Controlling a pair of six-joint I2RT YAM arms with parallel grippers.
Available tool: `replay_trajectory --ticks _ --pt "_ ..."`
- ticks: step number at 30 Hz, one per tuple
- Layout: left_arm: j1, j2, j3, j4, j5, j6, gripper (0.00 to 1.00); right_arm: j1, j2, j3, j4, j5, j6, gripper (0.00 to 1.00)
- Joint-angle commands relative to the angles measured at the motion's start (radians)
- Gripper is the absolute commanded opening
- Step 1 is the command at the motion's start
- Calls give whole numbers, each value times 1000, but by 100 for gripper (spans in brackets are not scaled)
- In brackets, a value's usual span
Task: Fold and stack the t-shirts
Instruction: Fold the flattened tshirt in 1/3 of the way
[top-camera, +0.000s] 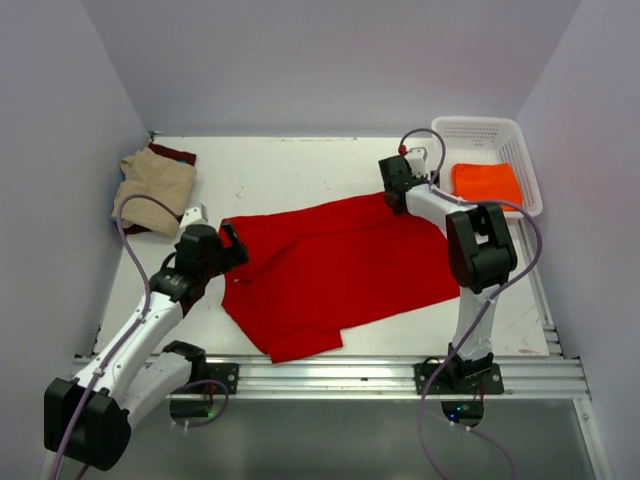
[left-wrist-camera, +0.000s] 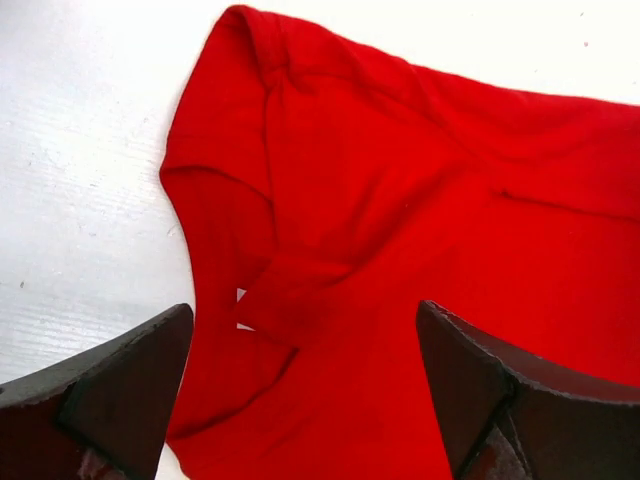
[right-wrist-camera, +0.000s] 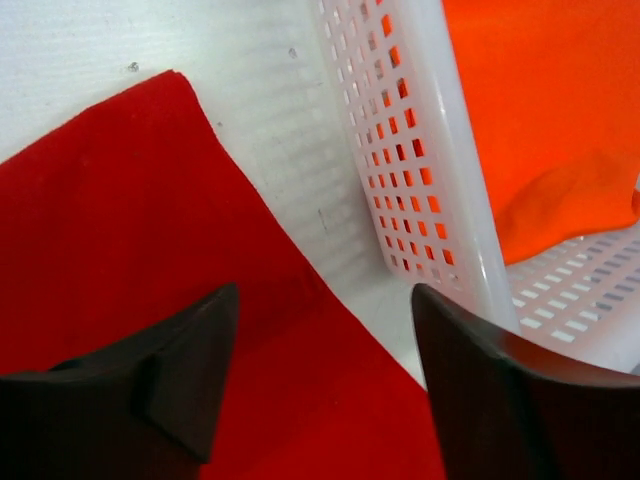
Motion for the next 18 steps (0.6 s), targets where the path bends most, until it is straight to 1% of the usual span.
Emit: replay_trajectory --ticks 1,2,3,5,6,8,9,10,11,12,13,14,15,16,18 --pt "-4 -62 -8 16 -6 -34 97 1 -117 -1 -8 -17 26 80" --pt "-4 -94 -16 52 -12 -31 98 -1 -127 0 -4 -36 25 90" --pt "-4 -105 -25 73 -12 -22 99 1 -133 11 -4 -63 22 93" --pt "-4 -108 -47 139 -1 -6 99 1 -125 31 -7 -114 14 95" --pt "-4 -100 -53 161 1 4 97 1 -106 54 -23 -143 16 93" --pt "-3 -56 -62 229 28 23 86 -1 -82 92 -30 -186 5 65" --pt "-4 -39 -71 265 40 36 76 -1 -49 109 -43 -205 9 45" --pt "-3 -2 -89 332 53 40 43 -1 -35 121 -47 -223 15 0" --pt "-4 18 -96 354 56 43 25 1 -18 144 -61 -258 19 0" --pt "-4 39 -105 416 59 41 11 -1 -6 152 -64 -286 19 0" --pt "-3 82 -122 490 66 41 0 -1 13 154 -66 -307 25 0" --pt "-4 107 -129 526 73 44 0 -1 19 144 -48 -356 28 0" --pt "-3 133 -131 556 71 46 0 1 25 140 -38 -367 29 0" --pt "-4 188 -142 626 76 47 0 1 42 141 -41 -386 29 0" --pt "-3 243 -143 668 67 49 0 1 56 131 -40 -419 39 0"
